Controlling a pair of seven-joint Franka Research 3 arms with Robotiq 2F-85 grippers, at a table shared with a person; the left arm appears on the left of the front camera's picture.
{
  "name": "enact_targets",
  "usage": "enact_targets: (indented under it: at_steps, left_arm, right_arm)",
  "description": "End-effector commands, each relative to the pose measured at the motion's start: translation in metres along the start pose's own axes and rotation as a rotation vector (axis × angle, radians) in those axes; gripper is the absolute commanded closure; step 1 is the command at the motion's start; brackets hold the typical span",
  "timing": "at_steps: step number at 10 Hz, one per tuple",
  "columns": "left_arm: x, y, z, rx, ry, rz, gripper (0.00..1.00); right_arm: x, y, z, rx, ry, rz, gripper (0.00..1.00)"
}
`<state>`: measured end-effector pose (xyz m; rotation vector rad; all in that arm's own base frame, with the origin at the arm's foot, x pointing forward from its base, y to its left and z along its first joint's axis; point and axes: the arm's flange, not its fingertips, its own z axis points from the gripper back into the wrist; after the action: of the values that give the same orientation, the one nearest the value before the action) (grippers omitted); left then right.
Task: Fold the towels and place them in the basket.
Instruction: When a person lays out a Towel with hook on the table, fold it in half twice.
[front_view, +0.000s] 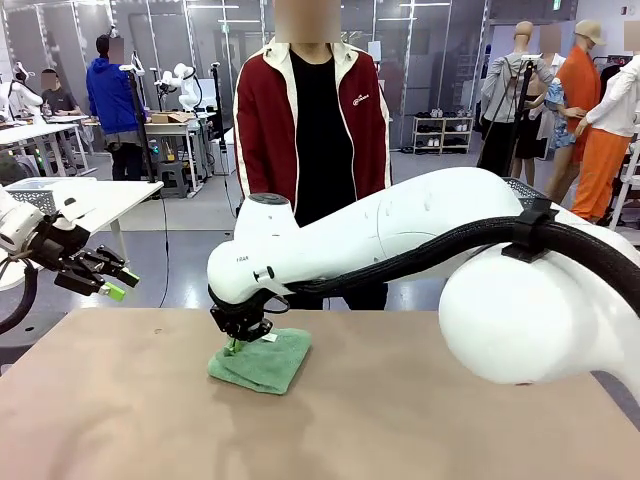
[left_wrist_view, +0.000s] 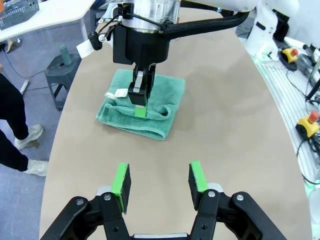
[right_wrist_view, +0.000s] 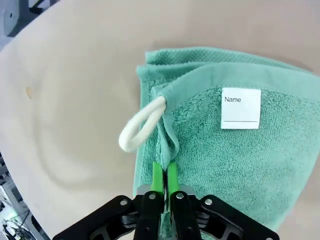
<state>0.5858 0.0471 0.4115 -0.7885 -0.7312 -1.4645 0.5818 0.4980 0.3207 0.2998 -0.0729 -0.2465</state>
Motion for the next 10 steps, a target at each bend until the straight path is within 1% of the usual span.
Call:
enact_targets:
  at_steps: [1,2,3,4,5,7,8,10]
  left_arm:
    - [0.000,0.000,0.000,-0.006,0.005,-0.002,0.39]
    - [0.000,0.000,0.000,-0.006,0.005,-0.002,0.39]
    - [0.000,0.000,0.000,-0.006,0.005,-0.002,0.39]
    - [0.000,0.000,0.000,-0.006,0.005,-0.002,0.39]
    - [0.000,0.000,0.000,-0.006,0.005,-0.002,0.39]
    - [0.000,0.000,0.000,-0.006,0.005,-0.002,0.39]
    - [0.000,0.000,0.000,-0.006,0.005,-0.002,0.39]
    - [0.000,0.000,0.000,-0.006,0.005,-0.002,0.39]
  right_arm:
    - [-0.004,0.001,0.001,-0.005,-0.075,-0.008,0.77]
    - [-0.004,-0.001,0.003,-0.005,-0.074,-0.020,0.63]
    - [-0.006,-0.003,0.008,-0.009,-0.077,-0.017,0.60]
    - [-0.008,-0.007,0.019,-0.023,-0.113,-0.018,0.72]
    - [-0.010,-0.014,0.041,-0.085,-0.142,-0.057,0.72]
    - [-0.015,-0.040,0.094,-0.169,-0.186,-0.018,0.72]
    - [-0.018,-0.057,0.119,-0.213,-0.196,-0.033,0.72]
    - [-0.026,-0.087,0.157,-0.232,-0.196,-0.023,0.72]
